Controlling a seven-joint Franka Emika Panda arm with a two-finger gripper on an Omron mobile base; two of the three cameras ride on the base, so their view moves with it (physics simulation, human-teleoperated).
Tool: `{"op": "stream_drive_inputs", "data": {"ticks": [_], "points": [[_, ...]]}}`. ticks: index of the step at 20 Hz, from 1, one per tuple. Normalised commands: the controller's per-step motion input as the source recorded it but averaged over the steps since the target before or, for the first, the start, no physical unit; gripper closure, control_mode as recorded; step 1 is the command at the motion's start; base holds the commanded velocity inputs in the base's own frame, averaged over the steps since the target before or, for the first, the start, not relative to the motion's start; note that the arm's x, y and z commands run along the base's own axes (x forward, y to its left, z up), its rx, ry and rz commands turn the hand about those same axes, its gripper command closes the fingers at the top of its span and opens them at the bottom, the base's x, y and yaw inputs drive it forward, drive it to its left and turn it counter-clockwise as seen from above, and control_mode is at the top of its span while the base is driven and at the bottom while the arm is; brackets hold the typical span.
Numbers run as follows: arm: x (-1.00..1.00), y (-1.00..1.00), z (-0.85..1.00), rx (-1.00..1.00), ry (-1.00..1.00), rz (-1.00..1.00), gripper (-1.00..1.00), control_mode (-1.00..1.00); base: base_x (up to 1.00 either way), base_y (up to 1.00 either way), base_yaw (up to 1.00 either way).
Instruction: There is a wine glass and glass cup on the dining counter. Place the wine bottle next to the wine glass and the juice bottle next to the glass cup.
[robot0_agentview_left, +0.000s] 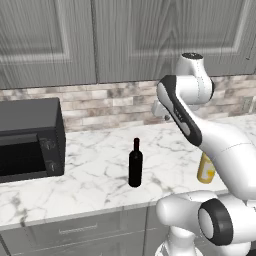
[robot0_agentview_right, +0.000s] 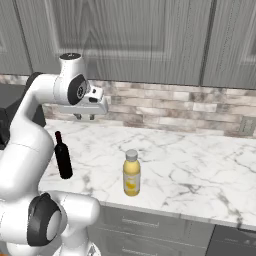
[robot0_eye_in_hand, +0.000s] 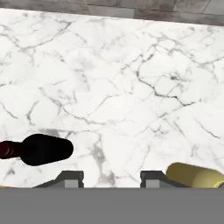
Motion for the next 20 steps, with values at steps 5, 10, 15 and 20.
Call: {"op": "stream_drive_inputs", "data": {"ticks": [5, 10, 15, 20], "points": [[-0.06, -0.2, 0.0, 0.07, -0.01, 0.0, -1.0, -1.0, 0.0, 0.0, 0.0], [-0.13, -0.45, 0.0, 0.02, 0.0, -0.05, -1.0, -1.0, 0.0, 0.0, 0.0], [-0.14, -0.59, 0.0, 0.0, 0.0, -0.06, -1.0, -1.0, 0.0, 0.0, 0.0], [-0.18, -0.56, -0.09, -0.03, -0.01, -0.06, -1.0, -1.0, 0.0, 0.0, 0.0]]}}
